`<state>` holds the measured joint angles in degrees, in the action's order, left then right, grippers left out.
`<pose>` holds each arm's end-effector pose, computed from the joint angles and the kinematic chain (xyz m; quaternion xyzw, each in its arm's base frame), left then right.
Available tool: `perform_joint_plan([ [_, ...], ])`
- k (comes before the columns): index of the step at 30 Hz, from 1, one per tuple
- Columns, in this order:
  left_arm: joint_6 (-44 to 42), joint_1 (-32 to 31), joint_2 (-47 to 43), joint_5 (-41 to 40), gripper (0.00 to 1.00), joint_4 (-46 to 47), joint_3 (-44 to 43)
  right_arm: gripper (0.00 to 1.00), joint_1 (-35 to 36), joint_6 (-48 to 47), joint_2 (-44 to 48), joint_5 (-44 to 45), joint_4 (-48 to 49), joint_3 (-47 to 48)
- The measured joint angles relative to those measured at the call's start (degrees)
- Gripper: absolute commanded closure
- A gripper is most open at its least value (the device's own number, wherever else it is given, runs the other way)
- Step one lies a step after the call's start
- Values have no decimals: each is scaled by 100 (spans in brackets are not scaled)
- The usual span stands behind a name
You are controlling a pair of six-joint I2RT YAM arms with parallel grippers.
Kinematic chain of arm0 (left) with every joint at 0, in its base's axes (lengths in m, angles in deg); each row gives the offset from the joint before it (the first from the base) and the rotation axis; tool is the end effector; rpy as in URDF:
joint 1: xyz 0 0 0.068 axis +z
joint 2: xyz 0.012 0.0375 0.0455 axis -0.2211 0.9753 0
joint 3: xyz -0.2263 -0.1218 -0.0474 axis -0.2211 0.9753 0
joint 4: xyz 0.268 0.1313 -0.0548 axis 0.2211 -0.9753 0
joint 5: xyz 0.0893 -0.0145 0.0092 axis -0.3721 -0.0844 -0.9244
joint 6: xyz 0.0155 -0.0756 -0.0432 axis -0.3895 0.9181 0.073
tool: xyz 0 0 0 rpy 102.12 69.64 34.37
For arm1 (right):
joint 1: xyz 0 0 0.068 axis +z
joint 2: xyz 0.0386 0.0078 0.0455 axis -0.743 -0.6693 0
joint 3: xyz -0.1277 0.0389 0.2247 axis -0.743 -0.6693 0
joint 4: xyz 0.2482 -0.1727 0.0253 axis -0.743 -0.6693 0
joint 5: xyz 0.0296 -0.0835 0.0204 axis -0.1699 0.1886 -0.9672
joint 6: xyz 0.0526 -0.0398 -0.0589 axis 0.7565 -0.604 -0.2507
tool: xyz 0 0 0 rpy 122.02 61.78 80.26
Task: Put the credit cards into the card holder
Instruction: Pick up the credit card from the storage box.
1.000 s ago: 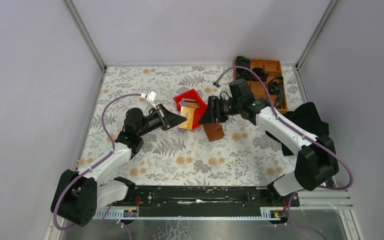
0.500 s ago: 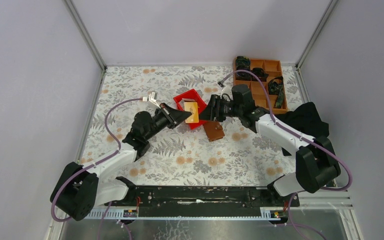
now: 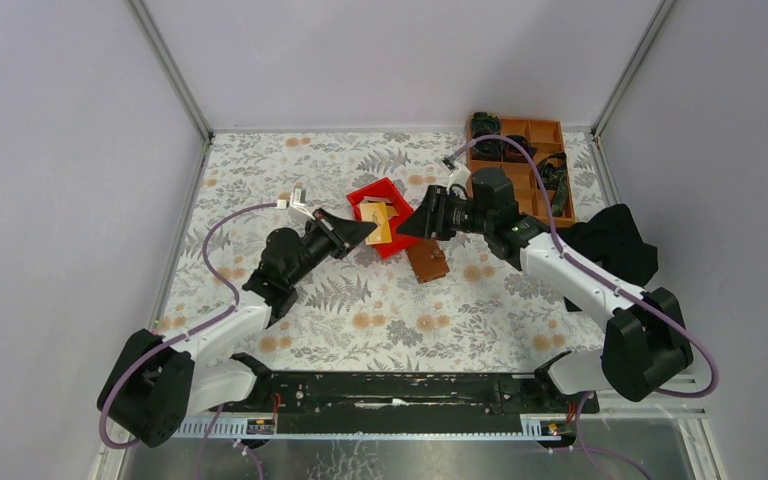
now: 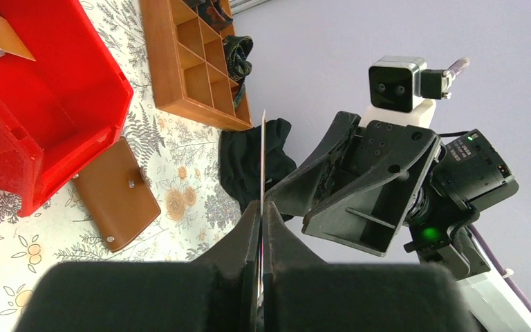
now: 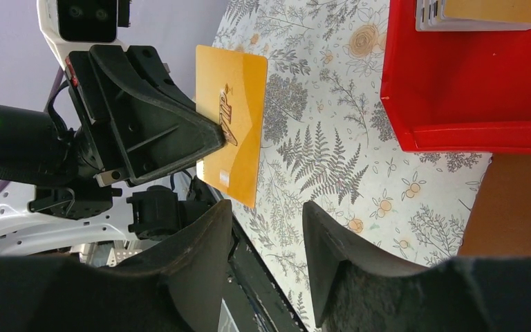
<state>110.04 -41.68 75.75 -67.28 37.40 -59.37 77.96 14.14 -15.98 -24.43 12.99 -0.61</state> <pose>0.2788 -0.1721 0.2036 -0.1715 0.6947 -0.5685 0.4060 0.3194 0.2343 0.2574 -0.1262 0.7842 0.5020 0.3421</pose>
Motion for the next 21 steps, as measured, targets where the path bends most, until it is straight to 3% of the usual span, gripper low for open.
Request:
perform_joint_plan([
  [21, 409, -22, 444, 168, 100, 817, 114, 53, 2, 435, -490, -542, 605, 2],
])
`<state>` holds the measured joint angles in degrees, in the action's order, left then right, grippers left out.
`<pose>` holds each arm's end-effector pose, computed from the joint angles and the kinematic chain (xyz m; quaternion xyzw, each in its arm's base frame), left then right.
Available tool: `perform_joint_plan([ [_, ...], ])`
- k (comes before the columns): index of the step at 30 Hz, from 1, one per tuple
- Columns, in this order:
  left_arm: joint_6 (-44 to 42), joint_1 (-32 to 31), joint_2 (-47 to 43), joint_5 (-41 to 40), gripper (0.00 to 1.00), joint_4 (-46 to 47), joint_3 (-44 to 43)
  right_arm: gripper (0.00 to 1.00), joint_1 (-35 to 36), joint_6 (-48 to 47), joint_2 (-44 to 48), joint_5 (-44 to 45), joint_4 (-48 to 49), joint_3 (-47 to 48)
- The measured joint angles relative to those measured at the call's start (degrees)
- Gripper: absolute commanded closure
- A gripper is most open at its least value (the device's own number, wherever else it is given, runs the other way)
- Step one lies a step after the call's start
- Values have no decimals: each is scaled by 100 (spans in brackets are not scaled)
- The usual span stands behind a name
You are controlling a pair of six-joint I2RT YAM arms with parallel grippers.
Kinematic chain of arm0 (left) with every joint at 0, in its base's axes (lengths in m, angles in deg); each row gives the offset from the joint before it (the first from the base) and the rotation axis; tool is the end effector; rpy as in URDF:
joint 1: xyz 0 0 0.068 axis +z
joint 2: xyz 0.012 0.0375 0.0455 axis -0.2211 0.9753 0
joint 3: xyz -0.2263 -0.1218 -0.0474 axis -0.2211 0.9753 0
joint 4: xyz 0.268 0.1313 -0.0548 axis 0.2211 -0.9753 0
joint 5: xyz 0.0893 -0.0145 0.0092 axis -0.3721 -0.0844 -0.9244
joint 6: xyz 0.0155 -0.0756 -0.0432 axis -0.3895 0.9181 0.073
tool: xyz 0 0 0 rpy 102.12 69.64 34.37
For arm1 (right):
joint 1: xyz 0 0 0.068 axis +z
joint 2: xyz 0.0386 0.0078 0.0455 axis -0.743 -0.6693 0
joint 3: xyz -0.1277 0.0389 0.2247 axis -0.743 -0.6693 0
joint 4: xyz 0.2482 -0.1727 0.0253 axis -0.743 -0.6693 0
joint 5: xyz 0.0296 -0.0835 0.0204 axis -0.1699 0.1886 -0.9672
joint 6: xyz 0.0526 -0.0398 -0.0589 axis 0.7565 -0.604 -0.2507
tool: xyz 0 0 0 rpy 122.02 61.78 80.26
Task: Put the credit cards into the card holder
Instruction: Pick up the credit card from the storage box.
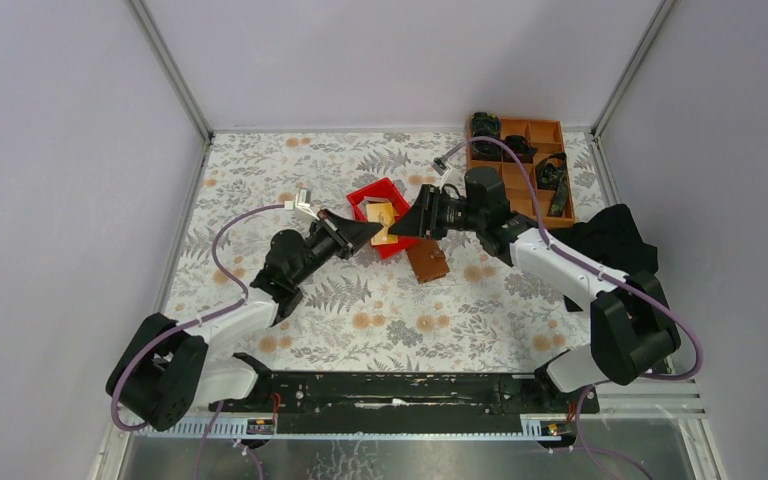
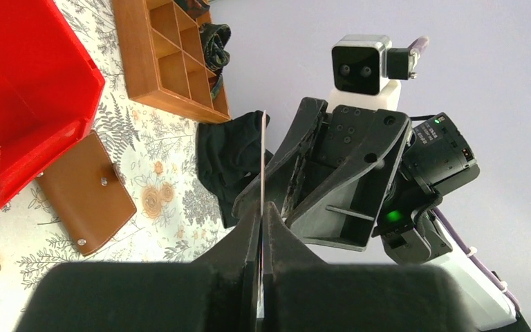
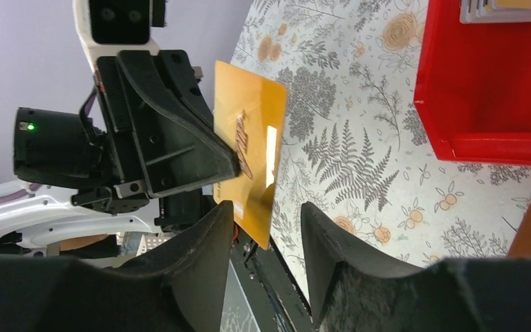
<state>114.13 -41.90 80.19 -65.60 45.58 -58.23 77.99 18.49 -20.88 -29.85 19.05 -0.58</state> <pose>0.2798 -0.1767 0.1931 -0.1774 0.6771 -0.6002 0.3871 0.3266 0.2456 0.2403 -0.1272 0.7735 0.5424 0.3022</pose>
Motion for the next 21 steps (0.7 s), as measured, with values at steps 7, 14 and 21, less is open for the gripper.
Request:
perform_joint_plan([
  [7, 125, -33, 264, 127, 100, 273, 2, 65, 0, 219, -92, -162, 343, 0],
  [14, 282, -42, 476, 125, 100, 579, 4, 82, -46, 442, -271, -216, 570, -61],
  [21, 595, -35, 931, 92, 78, 1204, 81, 100, -133, 704, -299, -273, 761, -131],
])
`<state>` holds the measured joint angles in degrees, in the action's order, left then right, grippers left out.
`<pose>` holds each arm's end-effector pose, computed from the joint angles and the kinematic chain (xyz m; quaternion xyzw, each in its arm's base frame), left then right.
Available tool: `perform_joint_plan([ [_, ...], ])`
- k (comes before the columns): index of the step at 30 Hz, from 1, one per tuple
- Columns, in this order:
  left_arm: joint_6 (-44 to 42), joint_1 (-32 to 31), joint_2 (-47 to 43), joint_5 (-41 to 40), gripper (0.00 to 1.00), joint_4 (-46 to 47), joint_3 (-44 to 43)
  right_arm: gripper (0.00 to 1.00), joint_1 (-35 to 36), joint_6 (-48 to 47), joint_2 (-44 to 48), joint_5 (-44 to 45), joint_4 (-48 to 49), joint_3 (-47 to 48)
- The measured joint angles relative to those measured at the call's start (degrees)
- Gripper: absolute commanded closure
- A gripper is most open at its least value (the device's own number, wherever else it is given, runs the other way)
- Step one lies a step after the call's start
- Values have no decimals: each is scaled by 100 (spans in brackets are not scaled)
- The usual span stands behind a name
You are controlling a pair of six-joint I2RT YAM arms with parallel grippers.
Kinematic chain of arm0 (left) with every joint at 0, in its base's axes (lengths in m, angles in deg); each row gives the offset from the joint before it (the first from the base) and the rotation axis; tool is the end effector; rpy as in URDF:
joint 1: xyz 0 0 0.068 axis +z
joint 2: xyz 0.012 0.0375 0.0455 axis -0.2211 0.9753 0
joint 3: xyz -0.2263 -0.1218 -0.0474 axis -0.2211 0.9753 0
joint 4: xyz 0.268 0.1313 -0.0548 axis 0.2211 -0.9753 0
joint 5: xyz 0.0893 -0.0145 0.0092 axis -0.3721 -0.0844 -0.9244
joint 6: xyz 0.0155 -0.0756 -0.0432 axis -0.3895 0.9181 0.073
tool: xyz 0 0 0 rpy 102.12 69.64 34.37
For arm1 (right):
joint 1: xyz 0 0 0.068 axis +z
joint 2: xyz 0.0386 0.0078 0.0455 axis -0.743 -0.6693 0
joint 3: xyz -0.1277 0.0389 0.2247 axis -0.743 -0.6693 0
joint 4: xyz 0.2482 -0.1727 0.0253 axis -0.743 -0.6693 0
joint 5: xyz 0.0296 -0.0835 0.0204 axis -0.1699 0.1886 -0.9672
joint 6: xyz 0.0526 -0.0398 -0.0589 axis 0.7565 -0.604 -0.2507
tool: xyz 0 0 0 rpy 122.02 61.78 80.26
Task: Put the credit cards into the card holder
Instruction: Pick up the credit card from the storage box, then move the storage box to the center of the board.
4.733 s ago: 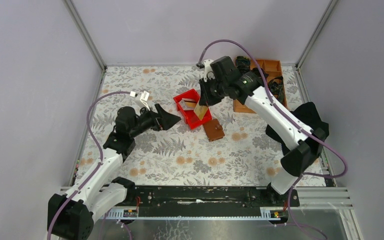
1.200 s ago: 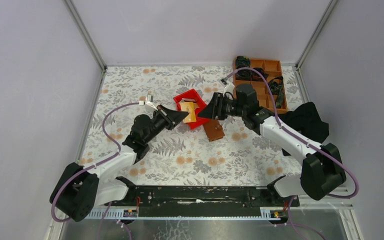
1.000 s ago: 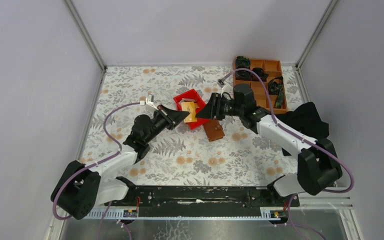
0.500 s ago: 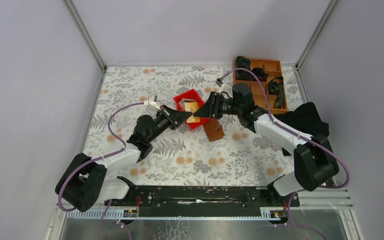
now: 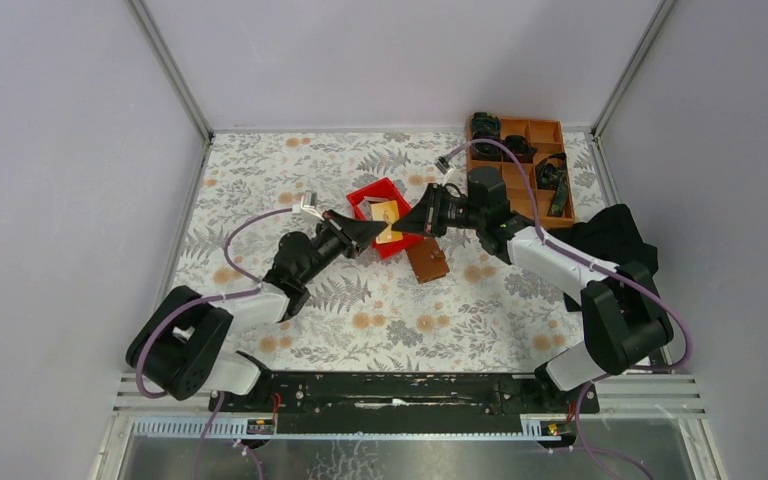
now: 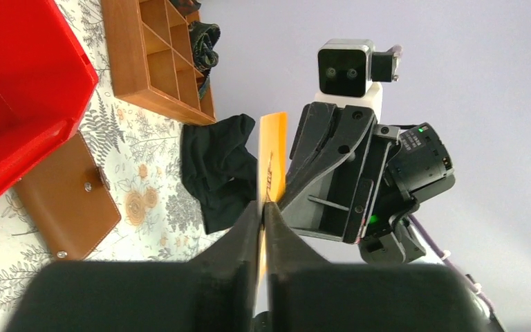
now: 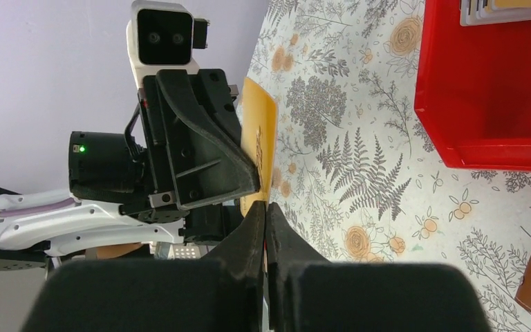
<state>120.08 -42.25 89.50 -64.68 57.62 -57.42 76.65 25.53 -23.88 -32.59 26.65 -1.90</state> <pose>0.2842 -0.1829 0.1682 -0.1985 0.6590 -0.6317 0.3567 0.3359 0.2432 0.2282 -0.0953 0.7617 0.5763 0.2804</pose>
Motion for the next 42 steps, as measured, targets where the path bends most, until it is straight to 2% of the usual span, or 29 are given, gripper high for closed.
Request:
perform_joint_plan([
  [1, 42, 0, 55, 2, 68, 85, 9, 100, -11, 20, -2, 0, -4, 0],
  [6, 101, -48, 138, 2, 48, 144, 79, 100, 61, -133, 0, -114, -249, 92],
  [10, -81, -74, -179, -118, 42, -240, 170, 100, 120, -634, 13, -9, -1062, 452],
  [16, -551, -87, -658, -422, 42, -1174, 192, 100, 122, -1519, 284, 708, -2553, 953],
  [20, -824, -142, -695, -627, 47, -1768, 214, 100, 122, -2024, 358, 1290, -3427, 1174],
  [29, -1585, -798, -140, -986, 80, -2927, -302, 100, 122, -2833, 304, 2328, -4819, 1279],
  [35, -1904, -1143, 522, -1165, 90, -3432, -911, 100, 129, -3115, 90, 2592, -5195, 1432],
  [42, -2085, -1300, 1427, -1261, 93, -3971, -1513, 100, 225, -3375, -297, 2785, -5434, 1609],
])
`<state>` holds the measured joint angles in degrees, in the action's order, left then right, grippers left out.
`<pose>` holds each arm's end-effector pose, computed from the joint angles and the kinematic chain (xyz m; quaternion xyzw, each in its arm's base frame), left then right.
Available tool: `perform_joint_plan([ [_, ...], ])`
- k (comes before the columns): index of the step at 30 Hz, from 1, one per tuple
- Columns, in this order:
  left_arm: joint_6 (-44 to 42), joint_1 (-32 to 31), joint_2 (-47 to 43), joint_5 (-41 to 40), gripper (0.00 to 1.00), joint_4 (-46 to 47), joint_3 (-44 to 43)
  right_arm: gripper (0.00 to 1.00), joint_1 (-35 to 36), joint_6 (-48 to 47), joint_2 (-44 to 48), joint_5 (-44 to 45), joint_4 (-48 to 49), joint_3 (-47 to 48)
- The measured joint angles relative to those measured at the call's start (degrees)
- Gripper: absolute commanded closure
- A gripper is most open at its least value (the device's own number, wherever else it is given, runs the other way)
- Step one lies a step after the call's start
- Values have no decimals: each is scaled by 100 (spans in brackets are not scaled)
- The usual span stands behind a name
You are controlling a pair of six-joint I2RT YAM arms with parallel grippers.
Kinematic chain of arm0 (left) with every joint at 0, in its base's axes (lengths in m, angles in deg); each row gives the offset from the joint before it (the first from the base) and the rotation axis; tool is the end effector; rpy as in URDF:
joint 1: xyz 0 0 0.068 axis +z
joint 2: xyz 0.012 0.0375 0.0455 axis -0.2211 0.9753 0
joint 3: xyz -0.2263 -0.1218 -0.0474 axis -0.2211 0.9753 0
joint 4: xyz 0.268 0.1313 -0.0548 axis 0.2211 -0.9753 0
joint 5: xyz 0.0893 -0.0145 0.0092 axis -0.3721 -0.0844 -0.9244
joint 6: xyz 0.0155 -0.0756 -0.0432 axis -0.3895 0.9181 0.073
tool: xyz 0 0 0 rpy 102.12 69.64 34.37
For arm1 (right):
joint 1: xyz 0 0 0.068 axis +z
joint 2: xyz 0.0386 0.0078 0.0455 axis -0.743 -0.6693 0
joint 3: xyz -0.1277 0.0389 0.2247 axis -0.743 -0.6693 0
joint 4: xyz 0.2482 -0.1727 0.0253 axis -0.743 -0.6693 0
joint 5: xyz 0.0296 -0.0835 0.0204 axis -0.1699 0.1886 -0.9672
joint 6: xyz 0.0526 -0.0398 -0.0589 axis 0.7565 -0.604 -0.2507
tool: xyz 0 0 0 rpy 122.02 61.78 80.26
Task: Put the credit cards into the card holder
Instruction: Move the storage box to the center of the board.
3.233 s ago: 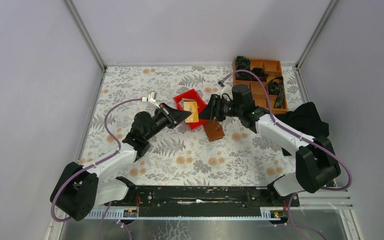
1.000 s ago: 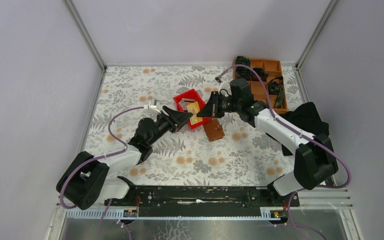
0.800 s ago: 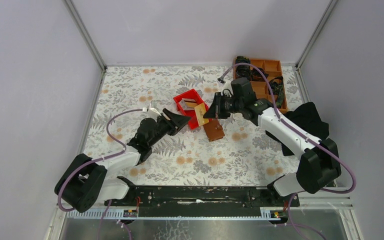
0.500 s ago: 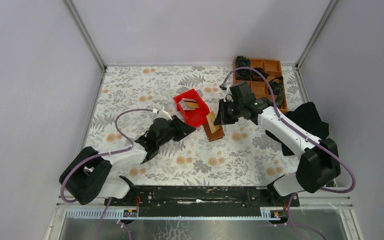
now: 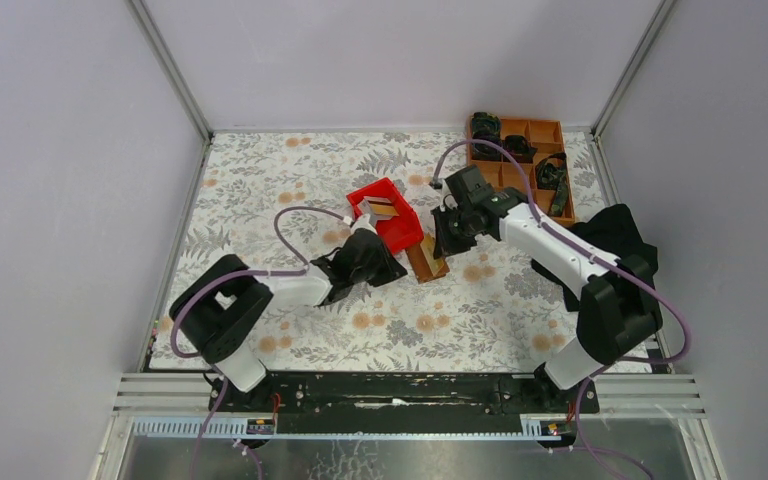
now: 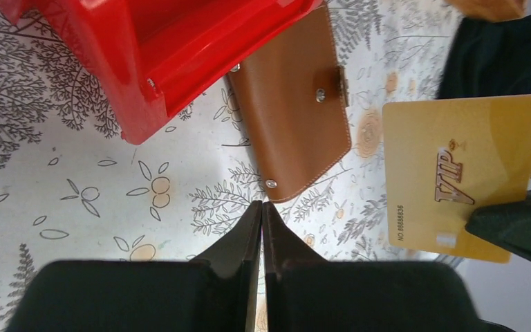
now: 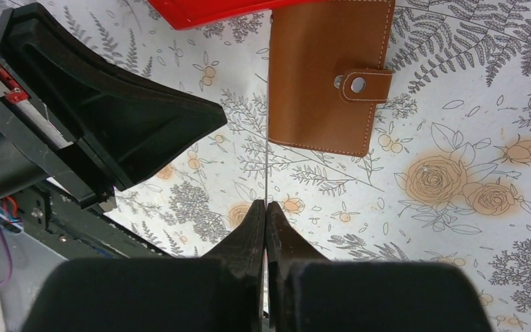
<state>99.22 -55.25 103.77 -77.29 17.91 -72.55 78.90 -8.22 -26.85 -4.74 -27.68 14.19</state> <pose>0.2763 -0.2560 0.0788 -0.1076 0.8834 -0.3569 0.2840 0.3322 0.2208 0.2026 -0.1761 0.9311 0.2197 0.2319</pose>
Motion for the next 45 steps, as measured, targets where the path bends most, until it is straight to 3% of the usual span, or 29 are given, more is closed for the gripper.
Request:
perform_joint_plan([
  [21, -516, 114, 1390, -791, 93, -1235, -1812, 100, 94, -450, -949, 584, -175, 380],
  [30, -660, 597, 1534, -848, 93, -1569, -1976, 100, 98, -507, -1143, 863, -219, 483],
  [45, -890, 822, 1803, -809, 91, -1753, -2409, 100, 103, -531, -1263, 1502, -310, 782],
])
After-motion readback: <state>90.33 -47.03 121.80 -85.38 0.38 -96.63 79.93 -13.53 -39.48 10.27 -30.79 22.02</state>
